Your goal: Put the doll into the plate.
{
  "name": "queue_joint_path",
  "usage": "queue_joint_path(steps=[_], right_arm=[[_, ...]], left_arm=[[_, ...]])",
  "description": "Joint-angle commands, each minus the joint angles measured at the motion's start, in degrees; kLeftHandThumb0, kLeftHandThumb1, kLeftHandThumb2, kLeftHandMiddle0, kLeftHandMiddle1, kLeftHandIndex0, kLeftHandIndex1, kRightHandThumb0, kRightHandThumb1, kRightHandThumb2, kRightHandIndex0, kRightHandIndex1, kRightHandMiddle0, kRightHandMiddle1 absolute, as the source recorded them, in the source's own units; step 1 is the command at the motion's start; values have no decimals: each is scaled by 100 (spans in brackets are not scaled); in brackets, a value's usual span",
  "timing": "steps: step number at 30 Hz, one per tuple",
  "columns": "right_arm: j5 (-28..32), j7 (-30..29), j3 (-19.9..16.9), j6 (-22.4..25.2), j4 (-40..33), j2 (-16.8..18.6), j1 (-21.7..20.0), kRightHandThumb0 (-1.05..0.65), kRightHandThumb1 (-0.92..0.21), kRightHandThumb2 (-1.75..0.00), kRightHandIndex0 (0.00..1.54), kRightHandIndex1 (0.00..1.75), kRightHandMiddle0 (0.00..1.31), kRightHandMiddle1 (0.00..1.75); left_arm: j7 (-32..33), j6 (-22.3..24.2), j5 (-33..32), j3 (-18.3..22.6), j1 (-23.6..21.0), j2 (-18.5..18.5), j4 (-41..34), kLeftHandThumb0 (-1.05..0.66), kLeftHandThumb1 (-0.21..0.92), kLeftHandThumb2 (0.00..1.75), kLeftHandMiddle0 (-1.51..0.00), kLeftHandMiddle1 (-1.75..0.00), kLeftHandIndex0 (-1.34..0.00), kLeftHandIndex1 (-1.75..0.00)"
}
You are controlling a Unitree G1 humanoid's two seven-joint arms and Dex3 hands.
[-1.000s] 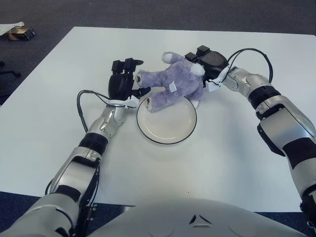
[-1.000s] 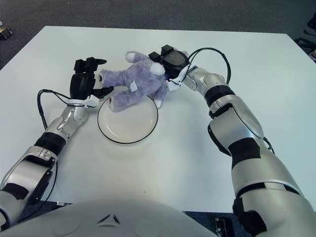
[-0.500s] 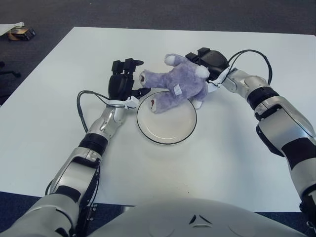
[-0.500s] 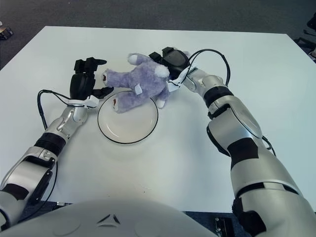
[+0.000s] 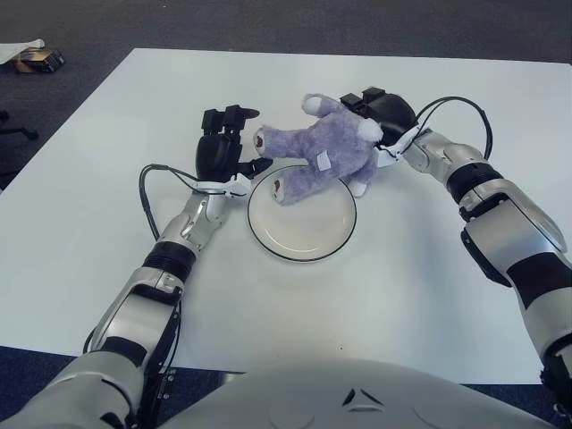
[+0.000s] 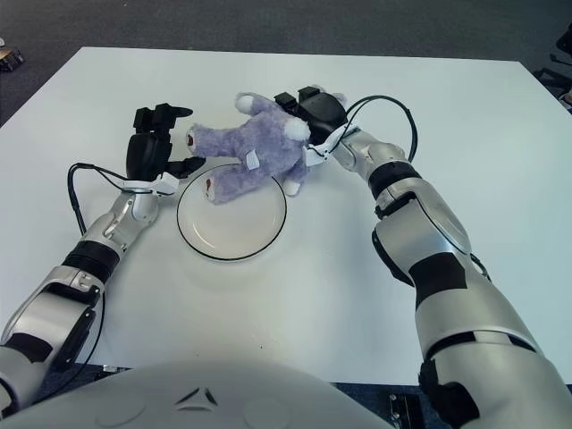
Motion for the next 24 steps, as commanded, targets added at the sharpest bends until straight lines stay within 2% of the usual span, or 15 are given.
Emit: queue_joint_path(steps=[1, 5, 12, 17, 24], right_arm=[[195, 236, -176, 139, 64, 80, 257, 0, -10, -157, 75, 174, 56, 175], [603, 616, -517, 197, 81, 150, 336, 0, -14, -153, 73, 175, 53, 175], [943, 996, -844, 515, -42, 197, 296, 0, -17, -150, 71, 175, 50, 175], [1638, 1991, -1391, 1005, -175, 372, 238, 0, -7, -160, 78, 175, 57, 175], [2559, 3345, -2079, 1704, -455, 511, 239, 0, -4, -163, 83, 172, 59, 175]], left_arm=[[45, 71, -6, -65, 286, -75, 204, -54, 64, 86, -1, -119, 0, -132], [2, 86, -31, -52, 289, -81, 211, -55, 65, 85, -2, -118, 0, -130], [-41, 76, -78, -33, 283, -79, 263, -56, 67, 83, -3, -116, 0, -128], [-4, 71, -89, -43, 273, -73, 303, -57, 67, 81, -2, -115, 0, -129], [19, 63, -107, -53, 260, -67, 342, -56, 67, 80, -2, -115, 0, -130]])
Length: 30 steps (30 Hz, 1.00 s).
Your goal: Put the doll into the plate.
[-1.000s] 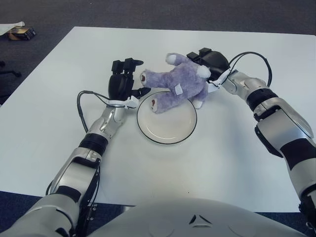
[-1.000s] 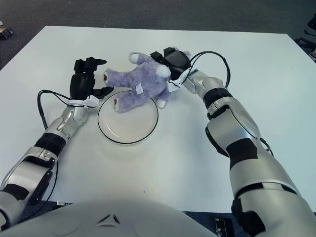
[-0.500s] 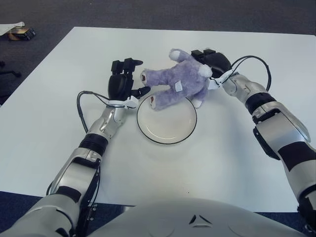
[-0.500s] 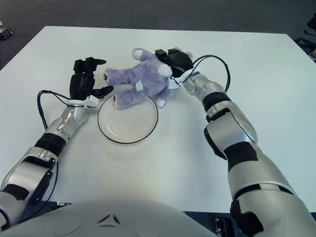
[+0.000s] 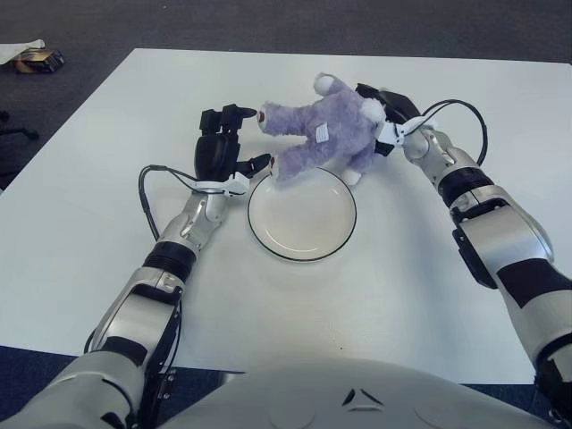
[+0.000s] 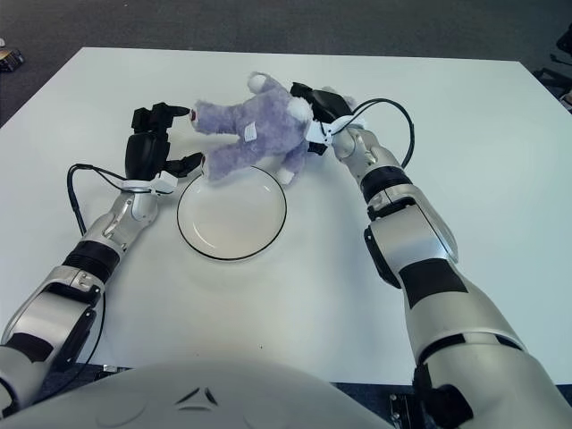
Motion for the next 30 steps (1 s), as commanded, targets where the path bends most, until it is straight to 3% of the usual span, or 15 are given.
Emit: queue_joint_path(steps=[1, 6, 12, 17, 21, 30], right_arm=[[539, 770, -376, 398, -85, 128, 88, 0, -3, -164, 83, 171, 59, 175], [1503, 1868, -1093, 1088, -226, 285, 84, 0, -2, -164, 86, 167, 60, 175], [2207, 2653, -1598, 1962, -501, 408, 38, 0, -2, -162, 88, 163, 60, 175], [2553, 3055, -1802, 2551, -902, 477, 59, 0, -4, -159, 88, 160, 58, 175], [2823, 3358, -1942, 3296, -1325, 479, 70, 0, -7, -155, 86, 160, 56, 175], [2965, 3278, -1938, 4832, -2401, 422, 173, 0, -14, -148, 81, 161, 50, 175]], left_arm=[[21, 69, 33, -80, 270, -54, 249, -56, 67, 80, -2, -115, 0, -130], [-26, 168, 27, -75, 277, -56, 238, -56, 68, 81, -2, -114, 0, -128], [-27, 199, 12, -73, 281, -46, 259, -55, 67, 81, -2, -113, 0, -125], [-2, 199, 9, -71, 277, -37, 298, -54, 66, 81, -2, -114, 0, -124], [17, 184, -1, -65, 260, -36, 354, -55, 66, 82, -2, -114, 0, -125], [21, 160, -58, -46, 215, -46, 469, -54, 65, 82, -2, -116, 0, -125]])
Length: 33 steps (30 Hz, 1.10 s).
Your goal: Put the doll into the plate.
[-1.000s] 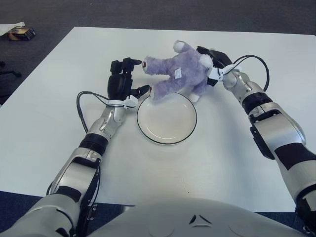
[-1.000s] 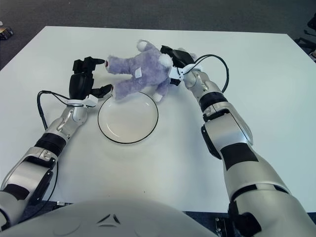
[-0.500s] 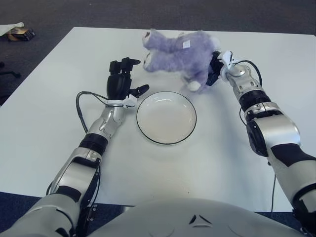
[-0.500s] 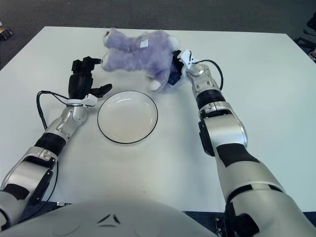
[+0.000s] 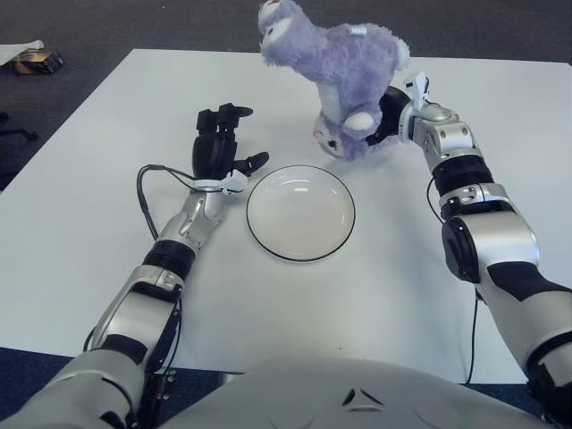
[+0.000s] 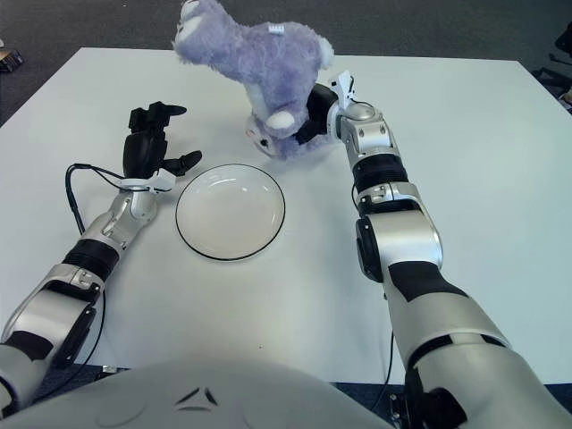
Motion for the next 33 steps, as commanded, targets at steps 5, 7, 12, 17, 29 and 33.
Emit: queue_joint_path(steps=[5, 7, 12, 17, 29, 33], right_arm=[[298, -17, -152, 1041, -572, 0, 113, 0, -19, -144, 77, 163, 46, 175], [421, -1, -243, 1276, -641, 13, 105, 0, -21, -142, 76, 164, 44, 175], [612, 25, -333, 1604, -782, 14, 110, 0, -23, -139, 75, 162, 42, 175], [673, 83, -307, 1797, -886, -25, 97, 0, -26, -135, 74, 161, 40, 175], [1110, 229, -585, 2289, -988, -24, -1, 0, -36, -120, 72, 149, 35, 175], [1258, 242, -683, 2249, -966, 16, -86, 0, -39, -113, 72, 142, 35, 175]], left_arm=[[17, 47, -14, -56, 283, -57, 347, -53, 64, 82, -2, -115, 0, -122], [5, 48, -24, -51, 284, -57, 352, -52, 63, 83, -2, -114, 0, -122], [38, 21, -15, -39, 279, -52, 378, -49, 60, 87, -1, -114, 0, -123], [69, 5, -3, -28, 266, -50, 411, -48, 59, 89, 0, -114, 0, -124], [37, -83, -47, 8, 237, -24, 525, -50, 60, 87, 0, -115, 0, -126], [21, -93, -62, 13, 229, -15, 561, -48, 58, 87, 0, -114, 0, -125]])
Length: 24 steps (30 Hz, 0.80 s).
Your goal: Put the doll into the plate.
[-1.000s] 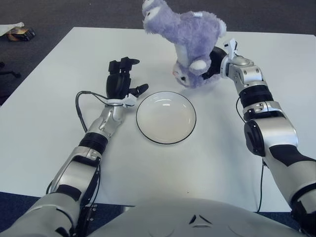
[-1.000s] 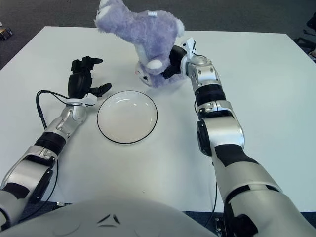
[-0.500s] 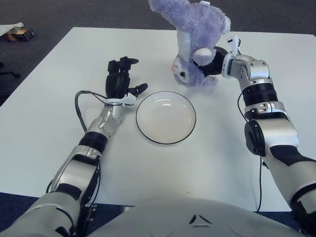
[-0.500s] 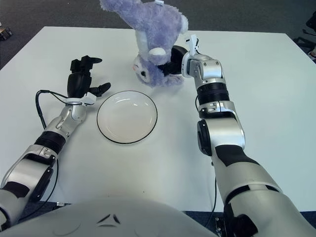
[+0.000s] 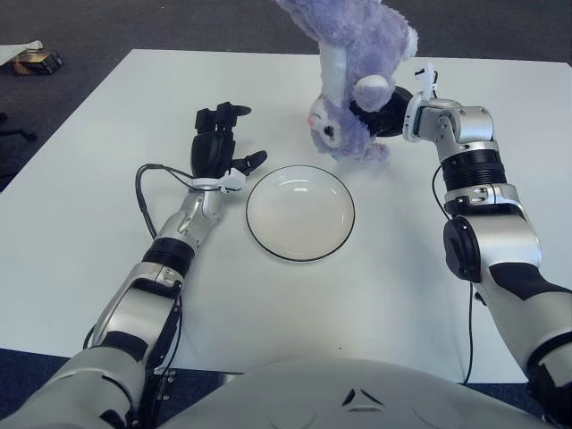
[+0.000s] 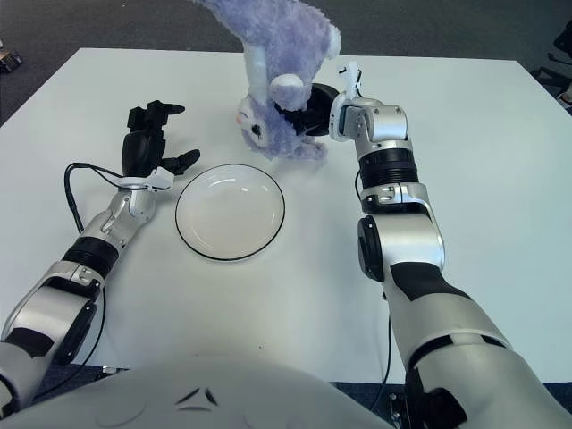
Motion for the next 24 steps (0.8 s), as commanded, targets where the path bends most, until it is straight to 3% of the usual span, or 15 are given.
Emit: queue_joint_path(steps=[1, 7, 11, 14, 16, 24], right_arm=[[210, 32, -139, 5, -12, 47, -149, 0, -40, -112, 73, 139, 35, 175], [550, -252, -514, 57, 21, 251, -409, 0, -41, -108, 75, 133, 36, 175], [690, -804, -758, 80, -130, 434, -656, 0, -38, -113, 76, 136, 37, 175], [756, -1107, -916, -38, -30, 510, -813, 0, -33, -123, 74, 151, 37, 175], [846, -1204, -1039, -78, 49, 546, -892, 0, -29, -132, 62, 165, 46, 175], [1481, -1419, -1812, -352, 728, 614, -1276, 0, -24, -141, 56, 174, 54, 175]], left_arm=[[9, 60, -17, -59, 336, -21, 311, -48, 58, 88, 0, -114, 0, -124], [-24, 85, -11, -67, 310, 20, 388, -47, 57, 90, 0, -112, 0, -117], [-37, 88, -6, -84, 295, 39, 447, -47, 58, 90, 0, -110, 0, -114], [-35, 71, 2, -99, 276, 57, 498, -46, 59, 90, 0, -110, 0, -112], [-33, 44, 4, -109, 262, 67, 543, -44, 58, 91, 0, -110, 0, -113], [31, -132, 3, -138, 168, 93, 840, -43, 58, 91, 0, -108, 0, -106]])
